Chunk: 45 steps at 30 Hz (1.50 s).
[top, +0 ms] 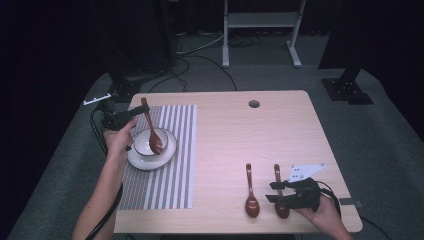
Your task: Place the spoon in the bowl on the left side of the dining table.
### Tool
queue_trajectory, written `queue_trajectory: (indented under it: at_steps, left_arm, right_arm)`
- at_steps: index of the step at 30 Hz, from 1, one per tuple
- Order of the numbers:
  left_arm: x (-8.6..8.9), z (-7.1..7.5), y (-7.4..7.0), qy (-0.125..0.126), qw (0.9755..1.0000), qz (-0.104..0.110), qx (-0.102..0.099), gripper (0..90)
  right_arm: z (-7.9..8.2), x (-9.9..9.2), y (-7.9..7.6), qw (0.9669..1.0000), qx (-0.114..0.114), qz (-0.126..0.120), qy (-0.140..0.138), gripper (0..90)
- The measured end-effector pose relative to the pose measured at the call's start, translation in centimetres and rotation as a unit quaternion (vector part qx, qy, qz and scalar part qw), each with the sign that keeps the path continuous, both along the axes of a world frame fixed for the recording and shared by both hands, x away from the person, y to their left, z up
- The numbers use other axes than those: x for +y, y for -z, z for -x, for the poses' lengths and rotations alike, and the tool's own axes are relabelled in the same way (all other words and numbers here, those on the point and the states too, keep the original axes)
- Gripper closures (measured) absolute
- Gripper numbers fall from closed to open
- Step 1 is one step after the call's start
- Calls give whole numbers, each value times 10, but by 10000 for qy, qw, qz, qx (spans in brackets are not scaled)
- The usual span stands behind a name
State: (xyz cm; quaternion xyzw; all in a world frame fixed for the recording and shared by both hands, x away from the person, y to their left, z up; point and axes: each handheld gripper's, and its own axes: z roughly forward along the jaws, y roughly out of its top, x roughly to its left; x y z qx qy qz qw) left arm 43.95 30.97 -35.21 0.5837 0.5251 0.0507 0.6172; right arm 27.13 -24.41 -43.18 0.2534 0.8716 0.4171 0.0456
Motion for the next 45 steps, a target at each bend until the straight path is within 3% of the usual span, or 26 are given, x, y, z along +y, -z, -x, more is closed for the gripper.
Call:
queue_trajectory:
  at_steps: [20, 30, 45]
  left_arm:
    - [14, -6, 18, -413, 9990, 99, 167, 842]
    - [21, -6, 25, -575, 9978, 273, 177, 841]
    - [24, -8, 35, -814, 9963, 193, 171, 840]
  right_arm:
    - [1, -4, -2, 10000, -42, -42, 61, 511]
    - [0, -2, -1, 10000, -41, -37, 49, 511]
    - [0, 1, -1, 10000, -19, -61, 1, 511]
